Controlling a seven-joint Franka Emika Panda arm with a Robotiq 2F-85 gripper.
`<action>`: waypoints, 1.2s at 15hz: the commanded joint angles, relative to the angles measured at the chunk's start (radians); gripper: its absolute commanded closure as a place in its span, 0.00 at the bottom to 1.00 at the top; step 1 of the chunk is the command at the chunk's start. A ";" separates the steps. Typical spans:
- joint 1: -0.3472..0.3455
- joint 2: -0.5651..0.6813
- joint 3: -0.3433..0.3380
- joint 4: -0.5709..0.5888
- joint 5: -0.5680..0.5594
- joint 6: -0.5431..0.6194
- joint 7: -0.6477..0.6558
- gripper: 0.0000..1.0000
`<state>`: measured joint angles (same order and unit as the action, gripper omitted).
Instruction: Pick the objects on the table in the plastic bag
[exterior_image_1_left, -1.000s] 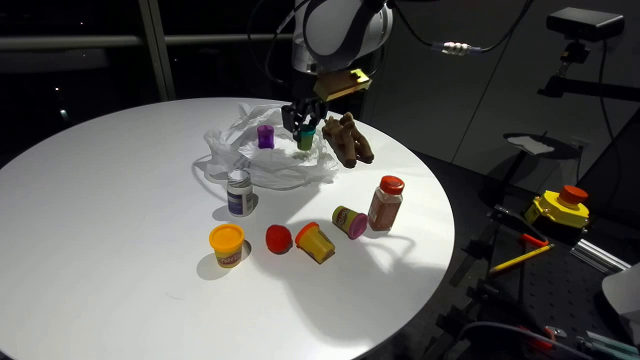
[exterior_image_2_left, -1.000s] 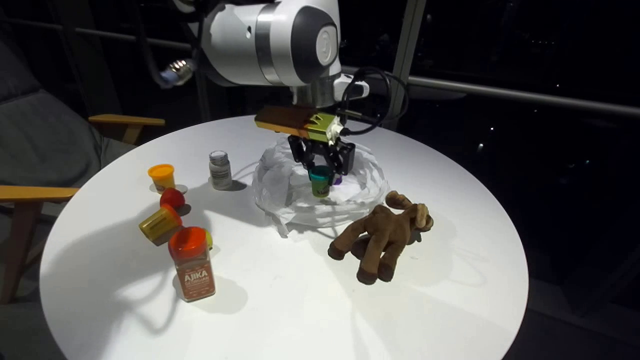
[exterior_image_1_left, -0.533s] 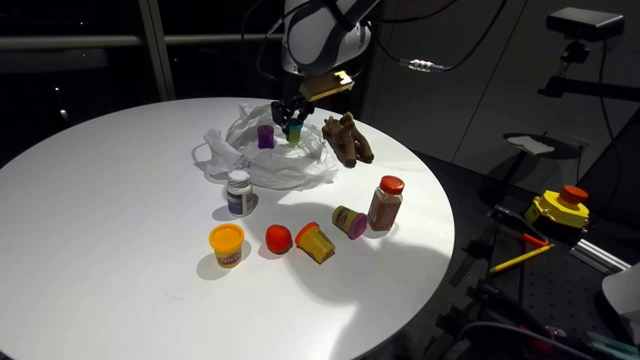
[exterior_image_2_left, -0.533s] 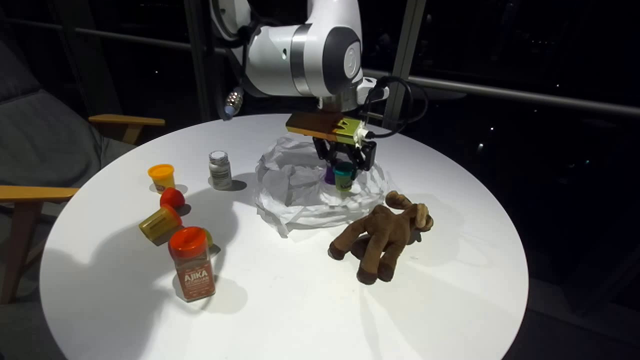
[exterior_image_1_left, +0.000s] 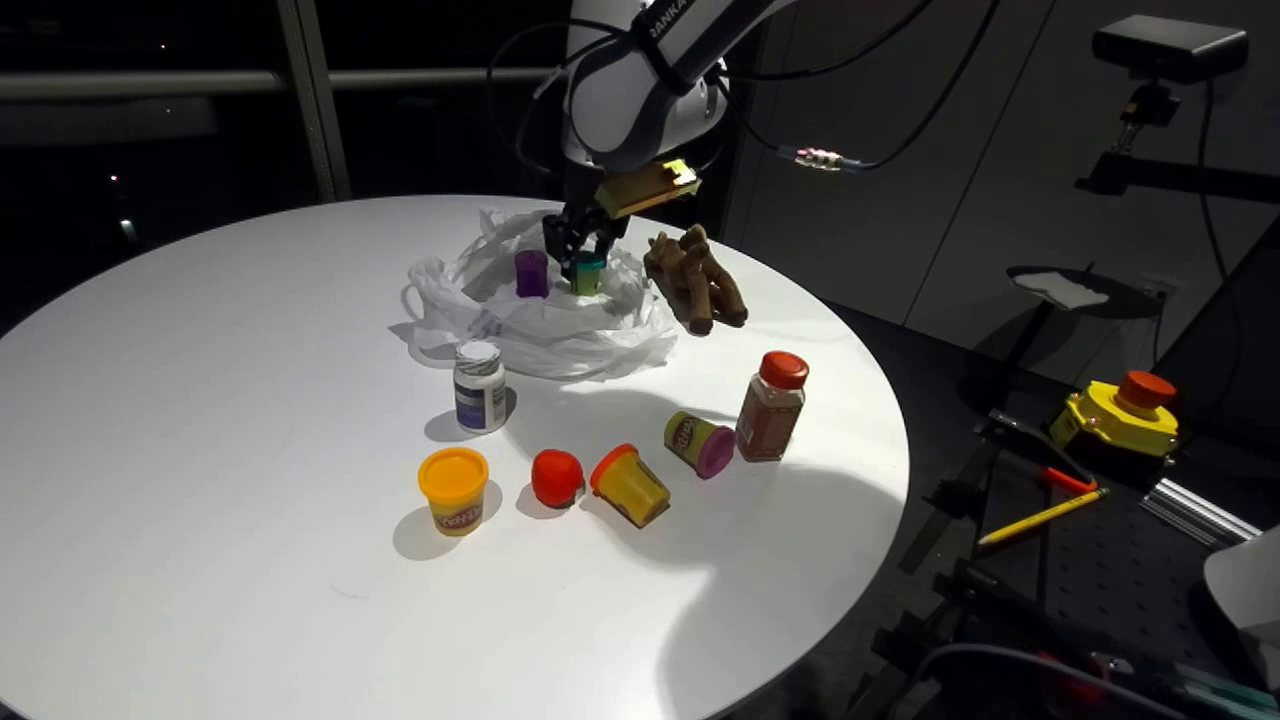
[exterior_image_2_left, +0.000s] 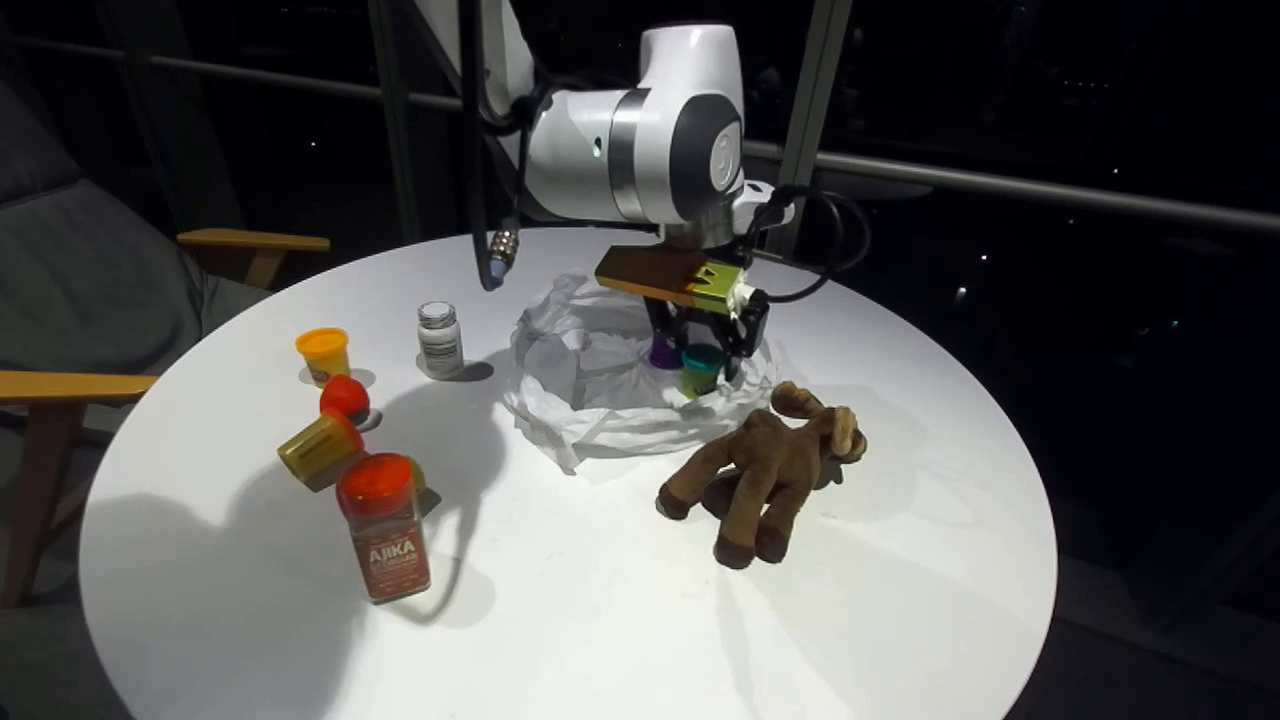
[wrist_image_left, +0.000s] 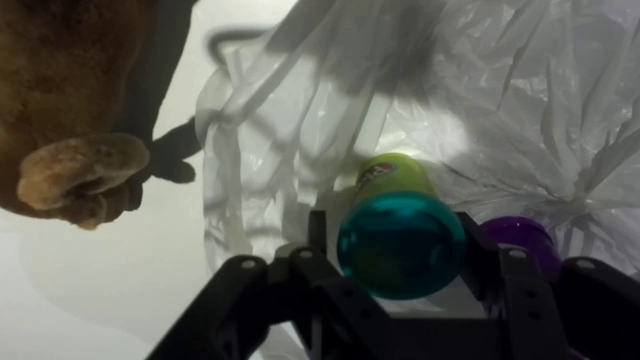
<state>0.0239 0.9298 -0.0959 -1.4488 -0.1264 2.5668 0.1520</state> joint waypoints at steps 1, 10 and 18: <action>-0.023 -0.026 0.011 0.026 0.026 -0.008 -0.034 0.03; 0.008 -0.461 0.012 -0.409 0.003 -0.043 -0.031 0.00; 0.132 -0.781 -0.037 -0.855 -0.117 -0.013 0.372 0.00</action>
<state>0.1216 0.3052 -0.1194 -2.1082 -0.2081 2.5189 0.3723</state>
